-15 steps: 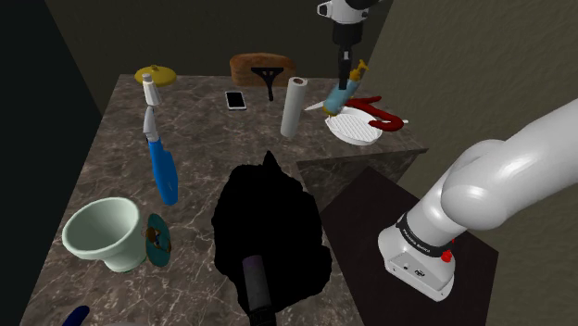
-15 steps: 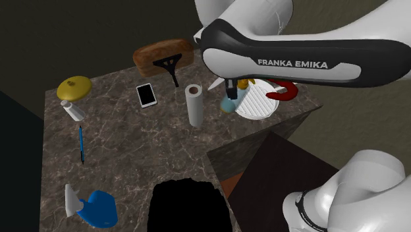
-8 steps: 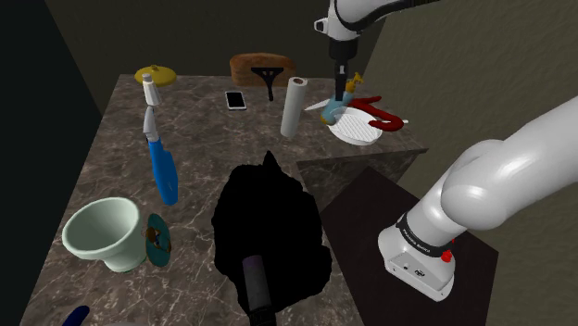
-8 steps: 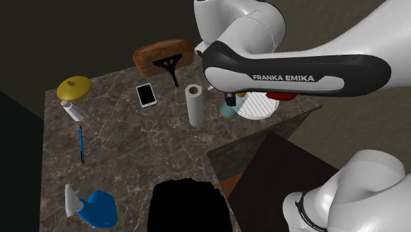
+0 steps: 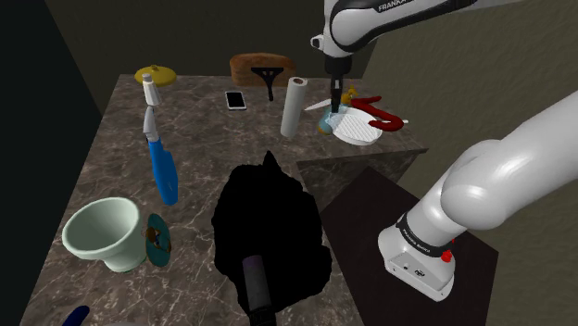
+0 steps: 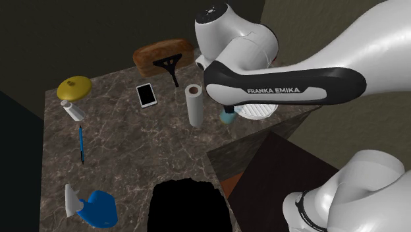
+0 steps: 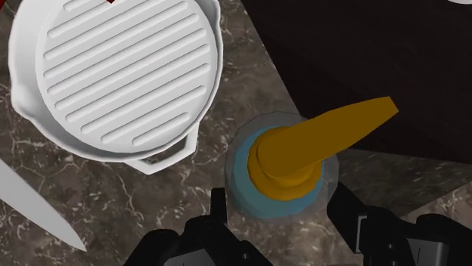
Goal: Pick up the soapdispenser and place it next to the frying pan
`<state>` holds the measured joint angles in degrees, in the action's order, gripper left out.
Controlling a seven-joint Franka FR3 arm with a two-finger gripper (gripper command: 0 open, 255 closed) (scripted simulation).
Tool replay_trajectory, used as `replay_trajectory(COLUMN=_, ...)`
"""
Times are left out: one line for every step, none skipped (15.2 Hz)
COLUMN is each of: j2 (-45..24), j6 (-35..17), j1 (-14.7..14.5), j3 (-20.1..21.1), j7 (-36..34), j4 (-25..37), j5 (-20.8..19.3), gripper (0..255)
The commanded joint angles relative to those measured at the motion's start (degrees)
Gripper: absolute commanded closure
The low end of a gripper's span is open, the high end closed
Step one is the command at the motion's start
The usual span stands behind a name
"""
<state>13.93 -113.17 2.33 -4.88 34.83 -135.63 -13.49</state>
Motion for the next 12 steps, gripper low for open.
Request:
replay_trajectory(j2=-0.88, j6=-1.71, j1=0.07, j3=-0.11, j7=-0.23, j4=-0.81, j5=-0.16, gripper=255)
replay_trajectory(j2=-1.24, j6=-2.52, j1=0.1, j3=-0.14, j7=-0.37, j4=-1.26, j5=-0.23, gripper=255)
replay_trajectory(j2=-1.63, j6=-3.32, j1=0.12, j3=-0.17, j7=-0.52, j4=-1.69, j5=-0.31, gripper=255)
replay_trajectory(j2=-2.02, j6=-4.13, j1=0.14, j3=-0.21, j7=-0.67, j4=-2.11, j5=-0.39, gripper=255)
replay_trajectory(j2=-2.44, j6=-4.94, j1=0.16, j3=-0.24, j7=-0.82, j4=-2.52, j5=-0.47, gripper=255)
replay_trajectory(j2=-2.86, j6=-5.75, j1=0.19, j3=-0.27, j7=-0.97, j4=-2.92, j5=-0.56, gripper=255)
replay_trajectory(j2=-3.3, j6=-6.57, j1=0.21, j3=-0.3, j7=-1.12, j4=-3.3, j5=-0.64, gripper=255)
replay_trajectory(j2=-3.75, j6=-7.38, j1=0.24, j3=-0.33, j7=-1.27, j4=-3.67, j5=-0.73, gripper=255)
replay_trajectory(j2=-4.38, j6=-8.46, j1=0.27, j3=-0.37, j7=-1.48, j4=-4.14, j5=-0.85, gripper=255)
replay_trajectory(j2=-4.37, j6=-8.46, j1=0.27, j3=-0.37, j7=-1.48, j4=-4.15, j5=-0.85, gripper=255)
replay_trajectory(j2=-4.37, j6=-8.46, j1=0.27, j3=-0.37, j7=-1.48, j4=-4.15, j5=-0.85, gripper=255)
replay_trajectory(j2=-4.37, j6=-8.46, j1=0.27, j3=-0.37, j7=-1.48, j4=-4.15, j5=-0.85, gripper=255)
